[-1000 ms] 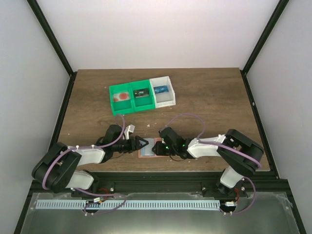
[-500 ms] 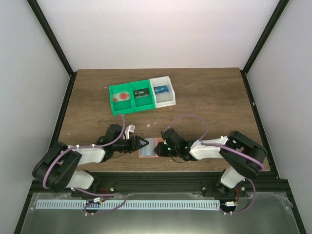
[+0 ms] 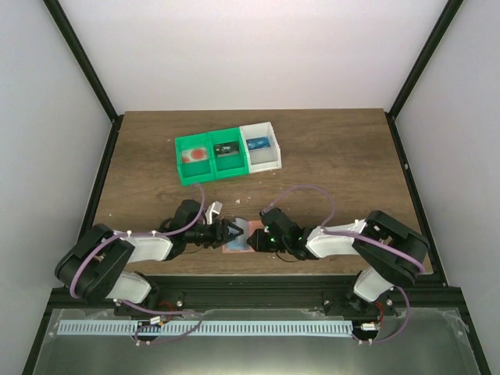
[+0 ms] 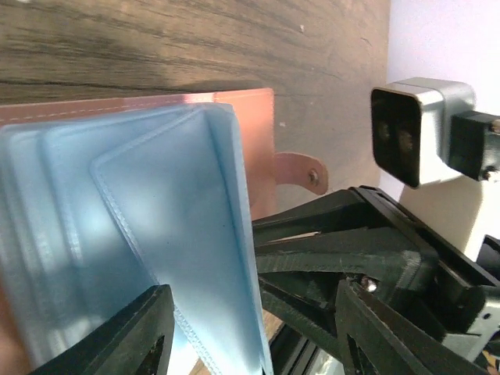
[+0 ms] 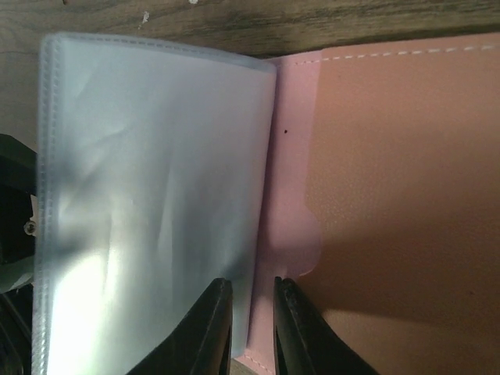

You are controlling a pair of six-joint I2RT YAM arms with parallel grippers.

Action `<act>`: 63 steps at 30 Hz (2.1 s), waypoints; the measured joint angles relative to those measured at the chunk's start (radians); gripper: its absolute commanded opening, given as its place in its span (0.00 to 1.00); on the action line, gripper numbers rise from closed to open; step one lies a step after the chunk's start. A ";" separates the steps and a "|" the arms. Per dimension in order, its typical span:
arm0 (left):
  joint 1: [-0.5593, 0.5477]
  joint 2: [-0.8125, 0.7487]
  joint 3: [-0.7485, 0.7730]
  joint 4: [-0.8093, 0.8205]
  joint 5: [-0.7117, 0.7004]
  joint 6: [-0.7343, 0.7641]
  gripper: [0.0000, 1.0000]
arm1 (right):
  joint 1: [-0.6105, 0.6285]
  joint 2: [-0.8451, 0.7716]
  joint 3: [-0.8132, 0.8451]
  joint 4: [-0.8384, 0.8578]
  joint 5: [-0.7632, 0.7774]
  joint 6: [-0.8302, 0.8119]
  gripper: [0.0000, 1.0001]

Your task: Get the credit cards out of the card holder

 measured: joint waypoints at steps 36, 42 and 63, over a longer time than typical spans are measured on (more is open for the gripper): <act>0.174 -0.171 0.035 -0.290 0.074 0.203 0.78 | -0.017 -0.008 -0.062 0.105 -0.043 -0.035 0.18; 0.174 -0.132 -0.006 -0.217 0.110 0.188 0.78 | -0.020 0.032 -0.030 0.116 -0.081 -0.075 0.18; 0.174 -0.074 0.044 -0.253 0.121 0.210 0.75 | -0.032 0.109 0.057 0.090 -0.152 -0.150 0.19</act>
